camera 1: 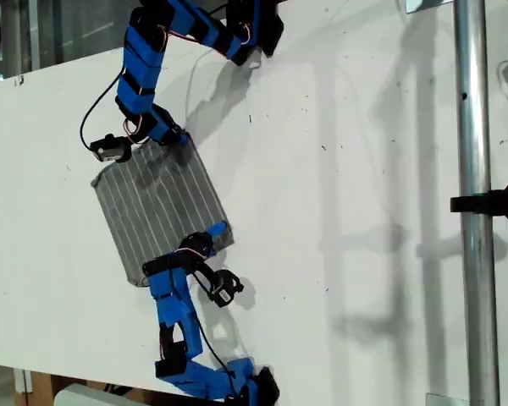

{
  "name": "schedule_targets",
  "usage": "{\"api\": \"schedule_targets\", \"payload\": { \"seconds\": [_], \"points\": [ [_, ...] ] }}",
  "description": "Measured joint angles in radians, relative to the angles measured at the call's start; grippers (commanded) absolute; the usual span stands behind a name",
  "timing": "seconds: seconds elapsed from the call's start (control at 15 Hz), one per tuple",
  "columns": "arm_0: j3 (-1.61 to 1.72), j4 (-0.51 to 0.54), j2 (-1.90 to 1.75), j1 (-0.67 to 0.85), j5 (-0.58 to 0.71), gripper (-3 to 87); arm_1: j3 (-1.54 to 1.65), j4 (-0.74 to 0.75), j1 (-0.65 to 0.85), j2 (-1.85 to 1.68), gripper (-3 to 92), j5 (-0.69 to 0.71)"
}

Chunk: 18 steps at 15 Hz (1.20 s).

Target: Grasp corners of a towel and fold twice.

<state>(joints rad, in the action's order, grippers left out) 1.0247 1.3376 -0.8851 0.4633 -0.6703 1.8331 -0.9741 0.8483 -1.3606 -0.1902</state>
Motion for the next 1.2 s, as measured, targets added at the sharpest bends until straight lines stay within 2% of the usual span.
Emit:
{"api": "schedule_targets", "payload": {
  "seconds": [0.13,0.2,0.27,0.8,1.0,1.2],
  "points": [
    [0.000,0.003,0.026,0.000,-0.032,23.5,0.000,0.000,0.000,0.000,-0.2,0.000],
    [-0.011,0.003,0.034,-0.003,-0.046,12.2,0.000,0.000,0.000,0.000,-0.2,0.000],
    [-0.023,0.009,0.043,-0.005,-0.043,-2.8,0.000,0.000,0.000,0.000,-0.2,0.000],
    [-0.064,0.038,0.054,-0.048,-0.029,-2.9,0.035,-0.011,-0.037,-0.044,-0.2,-0.037],
    [-0.058,0.120,-0.015,-0.112,-0.071,-2.9,0.129,-0.104,-0.123,-0.258,-0.2,-0.143],
    [0.021,0.166,-0.158,-0.241,-0.144,-2.9,0.273,-0.239,-0.249,-0.640,-0.2,-0.316]
  ]
}}
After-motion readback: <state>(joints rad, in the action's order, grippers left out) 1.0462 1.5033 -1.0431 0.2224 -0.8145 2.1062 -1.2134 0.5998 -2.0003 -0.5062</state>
